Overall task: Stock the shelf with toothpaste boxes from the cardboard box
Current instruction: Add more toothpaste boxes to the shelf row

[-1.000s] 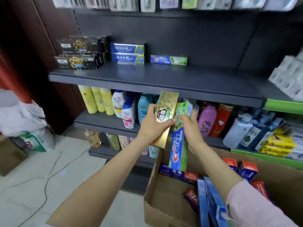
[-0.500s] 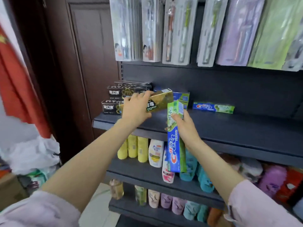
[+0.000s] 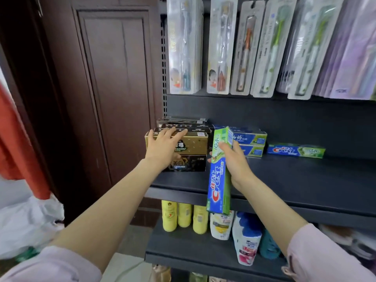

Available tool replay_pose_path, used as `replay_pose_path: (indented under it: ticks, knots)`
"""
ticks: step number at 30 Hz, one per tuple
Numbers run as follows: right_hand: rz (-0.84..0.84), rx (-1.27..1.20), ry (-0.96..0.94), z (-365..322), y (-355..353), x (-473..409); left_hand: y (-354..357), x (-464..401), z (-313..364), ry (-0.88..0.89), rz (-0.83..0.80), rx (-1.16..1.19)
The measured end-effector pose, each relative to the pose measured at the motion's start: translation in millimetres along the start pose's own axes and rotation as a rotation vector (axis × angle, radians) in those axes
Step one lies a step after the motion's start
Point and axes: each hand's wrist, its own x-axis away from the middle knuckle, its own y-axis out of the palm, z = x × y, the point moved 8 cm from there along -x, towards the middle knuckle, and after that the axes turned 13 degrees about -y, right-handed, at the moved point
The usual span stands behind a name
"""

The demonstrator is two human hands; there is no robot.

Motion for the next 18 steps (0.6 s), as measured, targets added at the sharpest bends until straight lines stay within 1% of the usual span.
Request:
replay_pose_path:
  ticks: [5, 9, 11, 14, 16, 18]
  knots:
    - [0.028, -0.118, 0.022, 5.3, 5.5, -4.9, 0.4, -2.4, 2.6, 0.012, 0.022, 0.104]
    - [0.037, -0.143, 0.025, 6.3, 3.4, -3.9, -3.3, -9.8, -5.5, 0.031, 0.069, 0.233]
    - [0.033, -0.147, 0.021, 6.2, 4.0, -3.0, -4.9, -10.6, -8.2, 0.061, 0.061, 0.263]
    - [0.032, -0.138, 0.019, 8.3, 8.5, -1.9, -5.9, -4.9, -6.9, 0.122, 0.043, 0.19]
    - [0.031, -0.138, 0.023, 8.9, 13.0, -1.0, -5.9, -1.8, -4.7, 0.164, 0.072, 0.083]
    - [0.032, -0.145, 0.023, 8.2, 15.8, -0.1, -4.3, -2.4, -4.6, 0.17, 0.095, 0.03]
